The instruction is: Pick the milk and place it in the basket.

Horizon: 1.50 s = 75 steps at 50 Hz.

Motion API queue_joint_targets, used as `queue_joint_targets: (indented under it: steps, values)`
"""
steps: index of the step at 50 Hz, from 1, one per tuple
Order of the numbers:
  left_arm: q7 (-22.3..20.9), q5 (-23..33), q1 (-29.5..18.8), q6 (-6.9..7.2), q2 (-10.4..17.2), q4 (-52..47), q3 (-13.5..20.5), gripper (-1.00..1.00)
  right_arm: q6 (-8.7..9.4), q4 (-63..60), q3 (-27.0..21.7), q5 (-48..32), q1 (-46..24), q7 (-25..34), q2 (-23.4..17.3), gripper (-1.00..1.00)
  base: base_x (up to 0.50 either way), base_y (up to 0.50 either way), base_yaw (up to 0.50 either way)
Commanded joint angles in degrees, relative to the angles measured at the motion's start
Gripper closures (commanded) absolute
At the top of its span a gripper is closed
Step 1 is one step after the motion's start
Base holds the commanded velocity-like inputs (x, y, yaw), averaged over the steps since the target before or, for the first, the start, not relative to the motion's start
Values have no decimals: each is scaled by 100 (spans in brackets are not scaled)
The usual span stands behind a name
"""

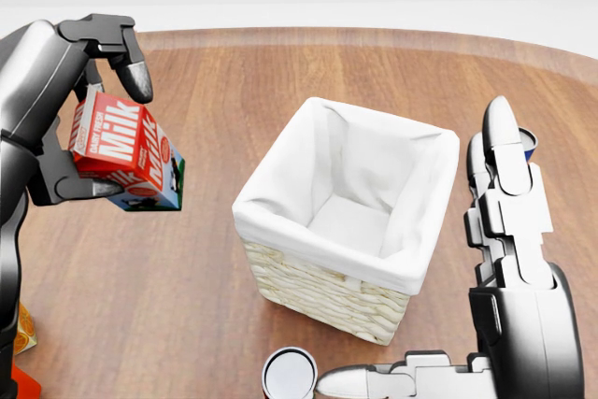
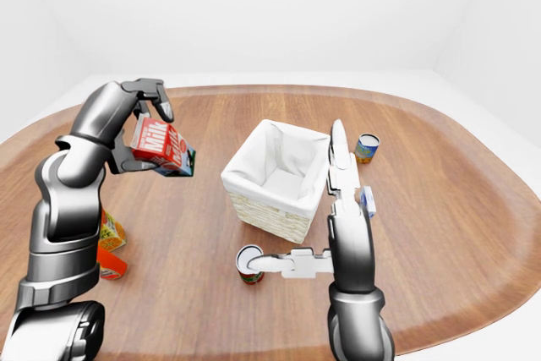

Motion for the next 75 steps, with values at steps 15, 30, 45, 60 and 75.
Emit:
queue_joint_targets:
  steps: [15, 30, 45, 60, 75]
  values:
    - [-560, 339, -1012, 85, -271, -658, -227, 100, 0, 13, -37, 18, -5, 13, 8, -100, 0, 0, 0]
    - [-520, 491, -1426, 85, -556, -293, -461, 100, 0, 18, -35, 45, -7, 23, 11, -100, 0, 0, 0]
    - [-514, 730, -1606, 85, -1074, -100, -771, 100, 0, 7, -37, 22, 9, 17, 9, -100, 0, 0, 0]
    - [-502, 1113, -1628, 85, -1605, 22, -1070, 100, 0, 62, 45, -5, 30, -18, -21, -100, 0, 0, 0]
    - [-364, 1129, -1947, 85, -1927, 487, -1188, 100, 0, 61, 37, -40, 16, -23, -12, -100, 0, 0, 0]
